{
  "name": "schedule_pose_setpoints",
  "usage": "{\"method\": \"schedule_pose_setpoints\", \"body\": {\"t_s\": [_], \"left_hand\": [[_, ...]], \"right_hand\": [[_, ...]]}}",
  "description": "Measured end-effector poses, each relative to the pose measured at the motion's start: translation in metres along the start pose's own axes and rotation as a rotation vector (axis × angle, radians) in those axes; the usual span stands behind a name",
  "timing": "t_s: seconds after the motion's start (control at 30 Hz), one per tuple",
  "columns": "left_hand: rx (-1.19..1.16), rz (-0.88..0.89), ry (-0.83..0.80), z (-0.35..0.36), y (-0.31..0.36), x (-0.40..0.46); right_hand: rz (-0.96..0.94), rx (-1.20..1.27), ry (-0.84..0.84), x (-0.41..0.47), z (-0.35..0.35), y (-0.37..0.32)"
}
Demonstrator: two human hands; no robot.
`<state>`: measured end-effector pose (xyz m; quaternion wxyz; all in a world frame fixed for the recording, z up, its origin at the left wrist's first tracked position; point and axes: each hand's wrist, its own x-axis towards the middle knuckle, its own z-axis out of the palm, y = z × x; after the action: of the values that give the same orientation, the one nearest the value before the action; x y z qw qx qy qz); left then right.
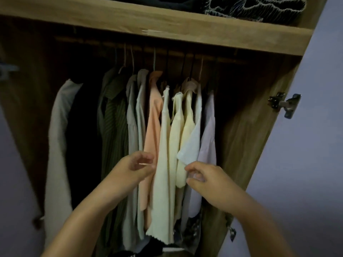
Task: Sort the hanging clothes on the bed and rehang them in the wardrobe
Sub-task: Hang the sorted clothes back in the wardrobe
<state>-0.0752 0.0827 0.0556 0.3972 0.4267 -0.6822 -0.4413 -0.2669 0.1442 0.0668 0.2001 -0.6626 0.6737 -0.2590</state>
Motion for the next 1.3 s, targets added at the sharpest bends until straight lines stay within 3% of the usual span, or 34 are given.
{"method": "schedule_pose_setpoints", "body": {"t_s": [0.33, 0.6, 0.83, 1.3], "left_hand": [[0.076, -0.199, 0.274, -0.051, -0.04, -0.147], [0.11, -0.287, 0.569, -0.102, -0.05, -0.265], [0.074, -0.335, 0.794, -0.153, -0.05, -0.38], [0.226, -0.503, 1.13, -0.269, -0.058, -0.645]], "right_hand": [[-0.252, -0.016, -0.288, -0.048, 0.07, -0.057], [-0.457, -0.002, -0.412, -0.096, 0.143, -0.144], [-0.606, 0.0, -0.636, -0.155, 0.207, -0.23], [-0.95, -0.025, -0.804, -0.326, 0.359, -0.404]]}}
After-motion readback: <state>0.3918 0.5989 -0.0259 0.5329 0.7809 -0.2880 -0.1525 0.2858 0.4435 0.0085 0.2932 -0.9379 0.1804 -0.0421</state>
